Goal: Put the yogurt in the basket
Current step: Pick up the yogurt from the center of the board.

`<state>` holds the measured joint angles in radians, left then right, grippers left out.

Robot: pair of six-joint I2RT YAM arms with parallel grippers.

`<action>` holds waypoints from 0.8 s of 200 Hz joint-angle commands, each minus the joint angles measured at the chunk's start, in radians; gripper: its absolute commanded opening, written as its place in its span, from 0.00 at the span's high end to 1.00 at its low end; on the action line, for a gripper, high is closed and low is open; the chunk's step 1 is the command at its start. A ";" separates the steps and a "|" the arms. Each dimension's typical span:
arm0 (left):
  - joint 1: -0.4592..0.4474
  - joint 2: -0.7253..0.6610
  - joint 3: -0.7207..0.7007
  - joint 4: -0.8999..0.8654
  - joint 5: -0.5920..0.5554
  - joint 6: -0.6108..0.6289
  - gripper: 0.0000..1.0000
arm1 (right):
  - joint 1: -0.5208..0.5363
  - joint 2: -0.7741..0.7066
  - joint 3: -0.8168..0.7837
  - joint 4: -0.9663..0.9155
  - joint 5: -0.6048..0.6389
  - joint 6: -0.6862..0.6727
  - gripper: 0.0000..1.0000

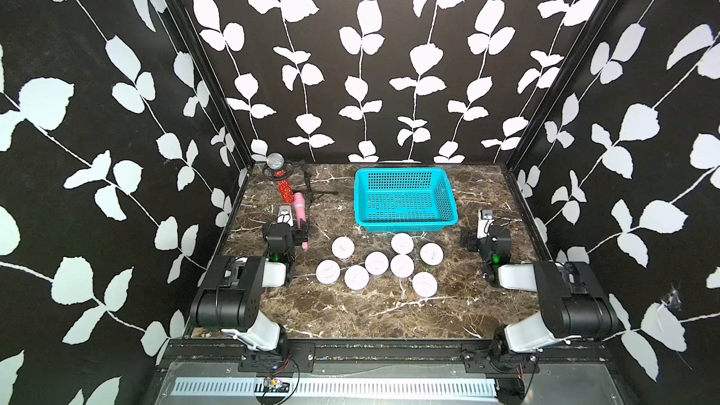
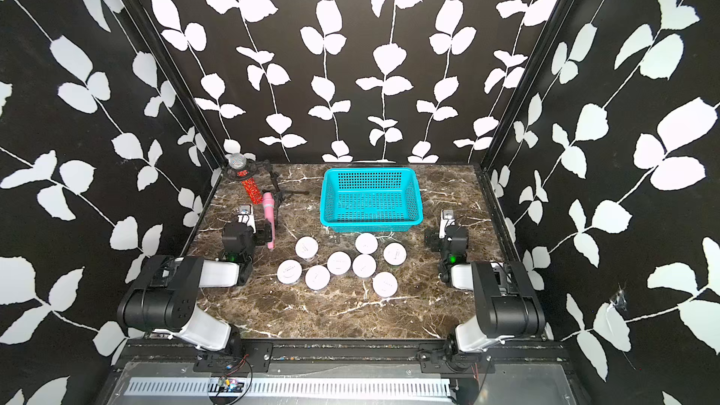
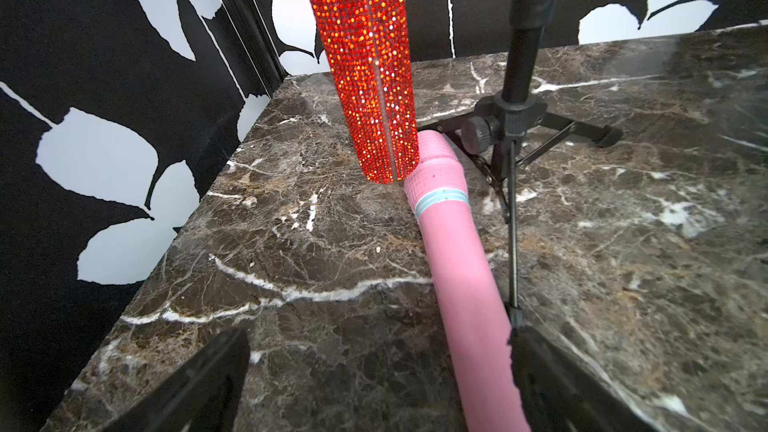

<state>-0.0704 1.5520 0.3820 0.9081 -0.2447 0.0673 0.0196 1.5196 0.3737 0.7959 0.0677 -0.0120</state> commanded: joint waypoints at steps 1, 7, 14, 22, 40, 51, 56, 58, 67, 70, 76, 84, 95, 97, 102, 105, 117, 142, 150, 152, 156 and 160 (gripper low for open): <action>0.003 -0.004 -0.003 0.017 -0.006 -0.003 0.01 | 0.005 0.008 0.034 0.033 0.003 0.000 0.01; 0.003 -0.004 -0.003 0.017 -0.006 -0.003 0.01 | 0.005 0.007 0.033 0.033 0.005 0.000 0.01; 0.003 -0.004 -0.003 0.017 -0.005 -0.003 0.01 | 0.005 0.007 0.034 0.032 0.004 0.000 0.01; 0.003 -0.004 -0.003 0.017 -0.005 -0.003 0.01 | 0.005 0.007 0.034 0.032 0.004 0.000 0.01; 0.003 -0.004 -0.003 0.017 -0.006 -0.003 0.01 | 0.005 0.008 0.034 0.033 0.004 0.000 0.01; 0.003 -0.004 -0.003 0.017 -0.005 -0.003 0.01 | 0.005 0.007 0.035 0.031 0.003 0.000 0.01; 0.003 -0.004 -0.003 0.018 -0.006 -0.003 0.01 | 0.005 0.008 0.034 0.032 0.004 0.000 0.01; 0.003 -0.004 -0.003 0.018 -0.005 -0.003 0.01 | 0.005 0.008 0.034 0.032 0.004 0.000 0.01; 0.003 -0.004 -0.003 0.018 -0.006 -0.003 0.01 | 0.005 0.007 0.034 0.033 0.004 0.000 0.01; 0.003 -0.004 -0.003 0.017 -0.007 -0.002 0.01 | 0.005 0.007 0.034 0.033 0.004 0.000 0.01; 0.003 -0.004 -0.004 0.018 -0.006 -0.003 0.01 | 0.005 0.007 0.033 0.033 0.003 0.000 0.01; 0.004 -0.004 -0.003 0.018 -0.006 -0.003 0.01 | 0.005 0.008 0.034 0.033 0.004 0.000 0.01; 0.003 -0.004 -0.003 0.017 -0.005 -0.003 0.01 | 0.005 0.007 0.034 0.033 0.004 0.000 0.01; 0.003 -0.004 -0.003 0.017 -0.005 -0.003 0.01 | 0.005 0.007 0.033 0.033 0.004 0.000 0.01; 0.004 -0.005 -0.003 0.018 -0.006 -0.003 0.01 | 0.005 0.007 0.034 0.033 0.004 0.000 0.01; 0.003 -0.004 -0.003 0.017 -0.005 -0.003 0.01 | 0.005 0.008 0.033 0.032 0.004 0.000 0.01; 0.003 -0.004 -0.004 0.017 -0.005 -0.003 0.02 | 0.005 0.007 0.034 0.032 0.003 0.000 0.01; 0.003 -0.006 -0.007 0.023 -0.004 -0.004 0.01 | 0.005 0.003 0.034 0.038 0.015 0.004 0.01; 0.003 -0.009 -0.008 0.027 0.003 0.002 0.01 | 0.005 -0.012 0.044 0.015 0.035 0.013 0.01; 0.003 -0.010 -0.008 0.026 0.006 0.005 0.01 | 0.005 -0.017 0.047 0.003 0.041 0.017 0.01; 0.003 -0.017 -0.008 0.023 0.011 0.007 0.01 | 0.005 -0.035 0.055 -0.028 0.050 0.019 0.01; 0.004 -0.025 -0.008 0.015 0.016 0.009 0.01 | 0.005 -0.052 0.064 -0.064 0.058 0.021 0.01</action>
<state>-0.0704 1.5520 0.3820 0.9085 -0.2440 0.0677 0.0196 1.5173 0.3756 0.7887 0.0765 -0.0090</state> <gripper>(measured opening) 0.986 0.992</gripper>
